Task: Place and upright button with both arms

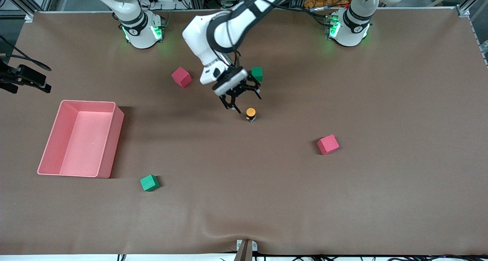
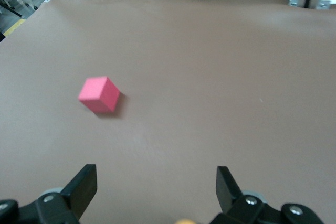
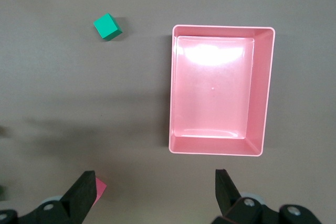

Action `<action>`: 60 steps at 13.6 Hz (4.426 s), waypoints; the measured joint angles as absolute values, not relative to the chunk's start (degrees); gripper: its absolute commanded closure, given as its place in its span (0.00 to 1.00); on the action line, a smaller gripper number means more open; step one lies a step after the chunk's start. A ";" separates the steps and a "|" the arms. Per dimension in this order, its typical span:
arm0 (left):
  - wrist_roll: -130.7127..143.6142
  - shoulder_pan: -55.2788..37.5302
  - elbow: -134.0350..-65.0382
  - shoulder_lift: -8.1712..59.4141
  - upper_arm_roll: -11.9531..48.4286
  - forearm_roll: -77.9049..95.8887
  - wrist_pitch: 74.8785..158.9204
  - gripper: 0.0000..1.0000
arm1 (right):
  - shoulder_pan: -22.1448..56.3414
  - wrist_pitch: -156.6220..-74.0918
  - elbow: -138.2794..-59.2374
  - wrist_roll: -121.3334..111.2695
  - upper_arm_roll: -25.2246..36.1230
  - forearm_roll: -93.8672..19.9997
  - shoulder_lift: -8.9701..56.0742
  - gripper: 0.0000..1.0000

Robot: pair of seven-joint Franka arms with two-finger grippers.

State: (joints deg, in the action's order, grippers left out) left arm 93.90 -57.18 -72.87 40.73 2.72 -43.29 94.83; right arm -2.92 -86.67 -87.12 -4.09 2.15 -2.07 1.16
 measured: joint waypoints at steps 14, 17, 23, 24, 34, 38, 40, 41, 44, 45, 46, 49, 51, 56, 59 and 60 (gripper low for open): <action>49.84 -22.20 -72.52 29.34 6.73 -20.09 104.96 0.00 | -2.94 -86.64 -86.91 -4.07 2.17 -2.04 1.16 0.00; 38.65 -12.72 -72.51 25.42 10.73 -14.62 102.71 0.00 | -2.94 -86.63 -86.89 -4.07 2.16 -2.04 1.16 0.00; 22.27 -5.24 -72.75 17.31 7.72 -3.20 91.23 0.00 | -2.94 -86.60 -86.86 -4.07 2.16 -2.04 1.16 0.00; 21.25 -5.92 -73.29 15.60 5.79 -0.71 89.25 0.00 | -2.94 -86.60 -86.86 -4.07 2.16 -2.04 1.16 0.00; 2.39 -4.03 -88.14 -0.32 -5.57 2.38 84.45 0.00 | -2.95 -86.58 -86.82 -4.07 2.16 -2.04 1.17 0.00; -0.23 -4.13 -87.36 -0.30 -5.18 1.20 84.23 0.00 | -2.95 -86.58 -86.82 -4.07 2.16 -2.04 1.17 0.00; -0.30 -4.10 -87.37 0.16 -5.04 1.20 84.17 0.00 | -2.95 -86.58 -86.82 -4.07 2.16 -2.04 1.17 0.00; -0.38 -4.10 -87.37 0.29 -4.68 1.20 84.17 0.00 | -2.95 -86.58 -86.82 -4.07 2.16 -2.04 1.17 0.00; -0.48 -4.15 -87.14 0.28 -3.83 1.20 84.18 0.00 | -2.95 -86.58 -86.82 -4.07 2.16 -2.04 1.17 0.00; -0.57 -4.16 -87.12 0.29 -3.79 1.20 84.18 0.00 | -2.94 -86.58 -86.82 -4.07 2.16 -2.04 1.17 0.00; -0.78 -4.16 -87.12 0.30 -3.74 1.20 84.18 0.00 | -2.95 -86.58 -86.82 -4.07 2.16 -2.04 1.17 0.00; -0.87 -4.17 -87.12 0.30 -3.28 1.20 84.18 0.00 | -2.95 -86.58 -86.82 -4.07 2.16 -2.04 1.17 0.00; -0.69 -4.17 -87.12 0.30 -3.18 1.20 84.18 0.00 | -2.94 -86.58 -86.82 -4.07 2.16 -2.04 1.17 0.00; -0.38 -4.16 -87.12 0.36 -2.94 1.20 84.18 0.00 | -2.95 -86.57 -86.82 -4.07 2.16 -2.04 1.17 0.00; -0.14 -4.17 -87.12 0.45 -2.33 1.01 84.18 0.00 | -2.94 -86.57 -86.82 -4.07 2.16 -2.04 1.17 0.00; -0.14 -4.17 -87.12 0.51 -2.31 0.90 84.19 0.00 | -2.95 -86.57 -86.82 -4.07 2.16 -2.04 1.17 0.00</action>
State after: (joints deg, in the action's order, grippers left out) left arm -0.14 -4.17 -87.12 0.51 -2.31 0.90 84.19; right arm -2.95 -86.57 -86.82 -4.07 2.16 -2.04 1.17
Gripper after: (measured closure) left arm 0.000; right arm 0.000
